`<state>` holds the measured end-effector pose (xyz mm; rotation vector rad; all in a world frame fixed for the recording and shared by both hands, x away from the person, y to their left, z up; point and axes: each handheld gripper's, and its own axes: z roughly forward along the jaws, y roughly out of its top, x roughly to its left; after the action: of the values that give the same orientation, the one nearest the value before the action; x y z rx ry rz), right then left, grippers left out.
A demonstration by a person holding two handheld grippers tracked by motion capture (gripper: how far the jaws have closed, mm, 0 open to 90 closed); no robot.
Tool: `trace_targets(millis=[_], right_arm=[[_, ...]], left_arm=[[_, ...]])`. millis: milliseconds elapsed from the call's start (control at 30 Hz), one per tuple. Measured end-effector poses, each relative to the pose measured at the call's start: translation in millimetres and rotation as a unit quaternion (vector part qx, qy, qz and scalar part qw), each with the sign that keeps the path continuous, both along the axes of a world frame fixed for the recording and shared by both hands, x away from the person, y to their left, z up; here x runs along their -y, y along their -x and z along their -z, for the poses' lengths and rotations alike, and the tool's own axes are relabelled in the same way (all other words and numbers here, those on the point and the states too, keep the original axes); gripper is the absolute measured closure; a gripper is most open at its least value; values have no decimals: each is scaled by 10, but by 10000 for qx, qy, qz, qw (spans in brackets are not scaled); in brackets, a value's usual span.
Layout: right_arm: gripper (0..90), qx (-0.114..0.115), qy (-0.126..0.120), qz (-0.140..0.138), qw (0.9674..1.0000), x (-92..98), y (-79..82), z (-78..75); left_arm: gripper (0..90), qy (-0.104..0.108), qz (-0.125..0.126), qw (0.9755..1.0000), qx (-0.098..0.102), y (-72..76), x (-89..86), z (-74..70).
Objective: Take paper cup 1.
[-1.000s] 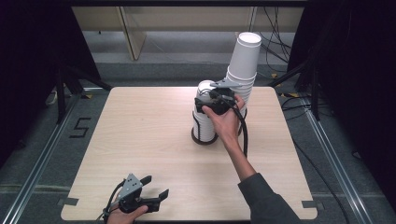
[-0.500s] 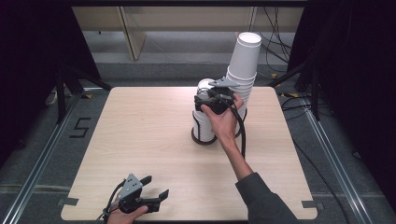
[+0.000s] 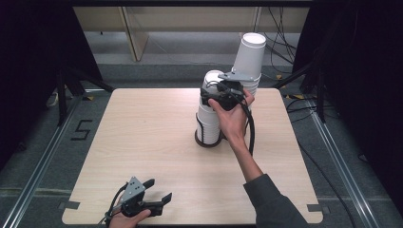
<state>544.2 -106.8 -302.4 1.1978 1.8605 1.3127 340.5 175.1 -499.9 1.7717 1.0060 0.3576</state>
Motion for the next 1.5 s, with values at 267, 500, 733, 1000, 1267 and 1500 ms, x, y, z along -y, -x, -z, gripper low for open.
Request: trace_targets(millis=[267,500,733,1000,1267,1500], right_arm=[[189,256,-95,-19,9996,74,77,-198],[189,455,-258,-185,9985,168,230,-407],[189,531,-341,-453,9970,271,436,-487],[189,464,-253,-961,9940,336,770,-305],[189,252,-187,-1313,9908,297,963,7],[189,79,-223,-1580,9872,257,1076,229]], left_arm=[[146,-4,9,10000,-5,0,-1,0],[146,0,1,10000,-32,1,6,2],[146,-78,12,10000,-35,2,2,2],[146,-125,-4,9999,-56,4,3,1],[146,-48,15,10000,-32,-10,8,14],[146,-117,-1,9999,-28,-2,1,9]])
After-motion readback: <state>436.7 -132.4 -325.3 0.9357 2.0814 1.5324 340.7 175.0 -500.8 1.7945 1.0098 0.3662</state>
